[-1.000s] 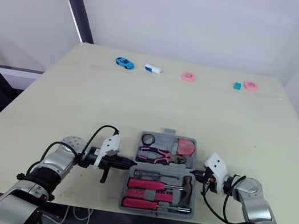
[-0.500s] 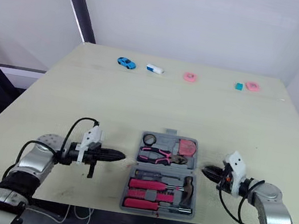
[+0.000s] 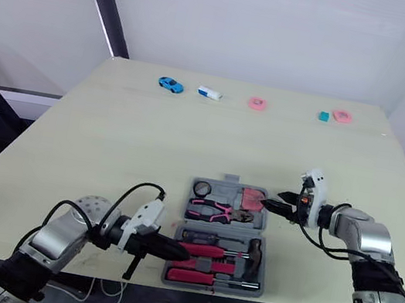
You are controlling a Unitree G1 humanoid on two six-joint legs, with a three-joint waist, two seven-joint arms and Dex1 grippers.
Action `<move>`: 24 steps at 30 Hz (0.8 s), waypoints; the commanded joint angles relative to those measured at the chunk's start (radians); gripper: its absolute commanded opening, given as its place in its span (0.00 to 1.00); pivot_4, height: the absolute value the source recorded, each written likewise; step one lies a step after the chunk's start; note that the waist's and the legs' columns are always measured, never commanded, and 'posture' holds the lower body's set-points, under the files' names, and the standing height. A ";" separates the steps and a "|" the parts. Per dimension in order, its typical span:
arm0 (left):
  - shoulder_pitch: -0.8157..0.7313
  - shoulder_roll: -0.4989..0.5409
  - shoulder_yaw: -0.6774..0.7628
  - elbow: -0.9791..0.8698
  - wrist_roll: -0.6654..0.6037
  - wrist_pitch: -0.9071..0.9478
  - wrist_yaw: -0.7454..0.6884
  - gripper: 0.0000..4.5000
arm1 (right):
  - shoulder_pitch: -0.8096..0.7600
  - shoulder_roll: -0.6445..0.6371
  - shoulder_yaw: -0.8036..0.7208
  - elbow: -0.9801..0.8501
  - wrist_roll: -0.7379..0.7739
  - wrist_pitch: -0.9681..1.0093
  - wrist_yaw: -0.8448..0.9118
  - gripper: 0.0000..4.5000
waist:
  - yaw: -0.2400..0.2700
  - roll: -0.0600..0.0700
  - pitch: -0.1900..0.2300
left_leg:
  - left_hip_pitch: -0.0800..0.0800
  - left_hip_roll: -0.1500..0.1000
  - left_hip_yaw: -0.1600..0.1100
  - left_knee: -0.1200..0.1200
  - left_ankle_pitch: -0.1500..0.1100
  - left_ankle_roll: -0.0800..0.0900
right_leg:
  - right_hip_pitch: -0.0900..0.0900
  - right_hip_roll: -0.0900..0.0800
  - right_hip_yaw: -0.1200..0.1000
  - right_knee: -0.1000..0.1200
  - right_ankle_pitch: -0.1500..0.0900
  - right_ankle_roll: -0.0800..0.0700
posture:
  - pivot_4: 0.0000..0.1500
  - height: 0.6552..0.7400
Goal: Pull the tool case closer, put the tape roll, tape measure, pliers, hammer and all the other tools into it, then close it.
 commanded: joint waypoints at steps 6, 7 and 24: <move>0.011 -0.008 -0.089 0.085 0.161 -0.110 0.097 0.00 | -0.210 0.101 0.092 0.407 -0.115 -0.038 0.059 0.99 | -0.007 0.000 0.000 | 0.000 0.000 0.002 0.000 0.000 0.000 | -0.001 0.000 0.002 0.000 0.000 0.000 | 1.00 1.00; 0.016 -0.008 -0.093 0.088 0.167 -0.116 0.102 0.00 | -0.228 0.114 0.089 0.447 -0.121 -0.047 0.070 0.99 | -0.006 0.000 0.000 | 0.001 0.000 0.002 0.000 0.000 0.000 | -0.001 0.000 0.001 0.000 0.000 0.000 | 1.00 1.00; 0.064 -0.002 -0.096 0.077 0.170 -0.131 0.157 0.00 | -0.331 0.240 -0.117 0.733 -0.084 -0.182 0.283 0.99 | -0.032 0.002 -0.001 | 0.002 0.001 0.000 -0.002 0.000 0.000 | 0.000 0.000 0.002 0.000 0.000 0.000 | 1.00 1.00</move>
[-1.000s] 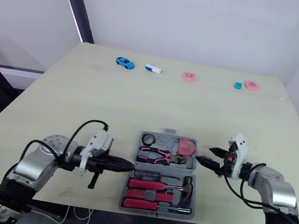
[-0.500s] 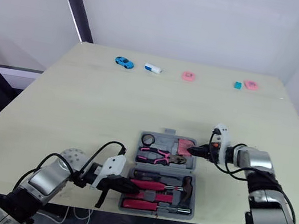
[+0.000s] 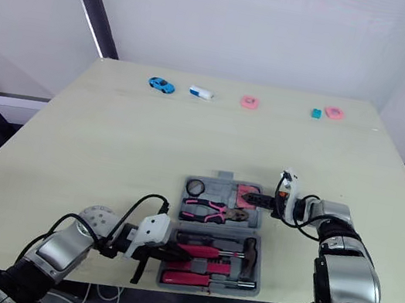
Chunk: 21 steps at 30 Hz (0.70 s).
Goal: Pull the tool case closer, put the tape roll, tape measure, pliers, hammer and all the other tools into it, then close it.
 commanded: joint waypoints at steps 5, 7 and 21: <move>0.040 0.012 -0.020 0.016 0.015 0.031 0.015 0.00 | -0.019 0.011 -0.036 -0.022 0.018 -0.026 0.145 0.99 | 0.002 0.000 0.000 | 0.000 0.000 0.000 0.000 0.000 0.000 | 0.000 -0.001 0.000 0.000 0.000 0.000 | 1.00 1.00; 0.044 0.010 -0.011 0.014 0.004 0.036 0.019 0.00 | -0.022 0.006 -0.037 -0.030 0.017 -0.025 0.165 0.99 | 0.002 0.000 0.000 | 0.000 0.000 0.000 0.000 0.000 0.000 | 0.000 -0.001 0.000 0.000 0.000 0.000 | 1.00 1.00; 0.155 0.083 0.143 -0.137 -0.162 0.141 0.020 0.00 | 0.140 -0.135 0.023 -0.501 0.153 0.231 0.385 0.99 | 0.005 0.001 0.001 | -0.002 0.000 -0.002 0.000 0.000 0.000 | -0.002 -0.001 0.000 0.000 0.000 0.000 | 1.00 1.00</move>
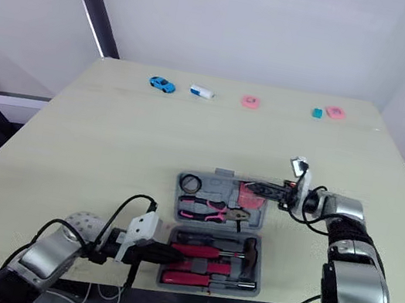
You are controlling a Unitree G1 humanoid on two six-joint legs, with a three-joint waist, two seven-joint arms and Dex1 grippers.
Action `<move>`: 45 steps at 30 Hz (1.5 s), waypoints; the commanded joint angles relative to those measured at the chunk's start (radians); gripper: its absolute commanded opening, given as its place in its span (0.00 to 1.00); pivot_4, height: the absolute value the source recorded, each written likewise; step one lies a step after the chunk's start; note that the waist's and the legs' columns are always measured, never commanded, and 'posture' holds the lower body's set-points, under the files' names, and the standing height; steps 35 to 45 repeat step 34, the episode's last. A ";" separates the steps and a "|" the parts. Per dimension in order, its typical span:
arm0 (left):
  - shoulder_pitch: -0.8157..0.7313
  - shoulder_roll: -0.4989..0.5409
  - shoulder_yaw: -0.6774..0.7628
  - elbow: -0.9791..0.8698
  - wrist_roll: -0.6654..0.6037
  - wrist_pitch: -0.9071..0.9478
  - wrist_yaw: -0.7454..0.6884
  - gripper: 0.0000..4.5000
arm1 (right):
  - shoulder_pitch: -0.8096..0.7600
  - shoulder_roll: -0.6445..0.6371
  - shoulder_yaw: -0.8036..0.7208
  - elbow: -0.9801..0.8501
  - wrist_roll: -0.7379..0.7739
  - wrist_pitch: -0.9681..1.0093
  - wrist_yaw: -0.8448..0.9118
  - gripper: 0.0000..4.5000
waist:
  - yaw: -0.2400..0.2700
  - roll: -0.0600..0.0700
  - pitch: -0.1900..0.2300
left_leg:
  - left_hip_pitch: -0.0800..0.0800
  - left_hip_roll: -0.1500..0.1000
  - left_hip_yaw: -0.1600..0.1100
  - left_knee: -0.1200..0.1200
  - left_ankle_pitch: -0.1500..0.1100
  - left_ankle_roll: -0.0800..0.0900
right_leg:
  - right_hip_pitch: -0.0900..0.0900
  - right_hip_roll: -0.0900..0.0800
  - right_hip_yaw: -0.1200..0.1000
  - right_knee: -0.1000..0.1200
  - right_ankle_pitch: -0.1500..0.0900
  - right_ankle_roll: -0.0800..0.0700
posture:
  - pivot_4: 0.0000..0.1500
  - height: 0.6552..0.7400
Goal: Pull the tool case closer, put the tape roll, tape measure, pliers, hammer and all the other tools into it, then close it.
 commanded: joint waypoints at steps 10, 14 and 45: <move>0.147 0.152 0.400 0.011 -0.266 0.008 -0.096 0.00 | 0.442 -0.202 -0.022 -0.839 0.244 0.251 -0.102 0.99 | 0.016 0.000 0.002 | -0.001 0.001 -0.002 0.000 0.000 0.000 | -0.001 -0.002 -0.003 0.000 -0.001 -0.002 | 1.00 1.00; 0.139 0.146 0.497 0.066 -0.328 0.059 -0.081 0.11 | 0.642 -0.211 -0.171 -1.026 0.234 0.125 -0.266 1.00 | 0.027 0.000 0.002 | -0.002 0.000 0.000 0.000 0.000 0.000 | -0.002 -0.002 -0.002 -0.001 -0.002 -0.002 | 1.00 1.00; 0.171 0.129 0.485 -0.011 -0.209 -0.025 0.009 0.99 | 1.029 -0.230 -0.395 -0.867 0.090 -0.637 -0.374 1.00 | 0.026 -0.002 0.002 | 0.002 0.000 0.003 0.001 0.000 0.000 | 0.000 -0.001 0.001 -0.001 -0.003 -0.003 | 1.00 1.00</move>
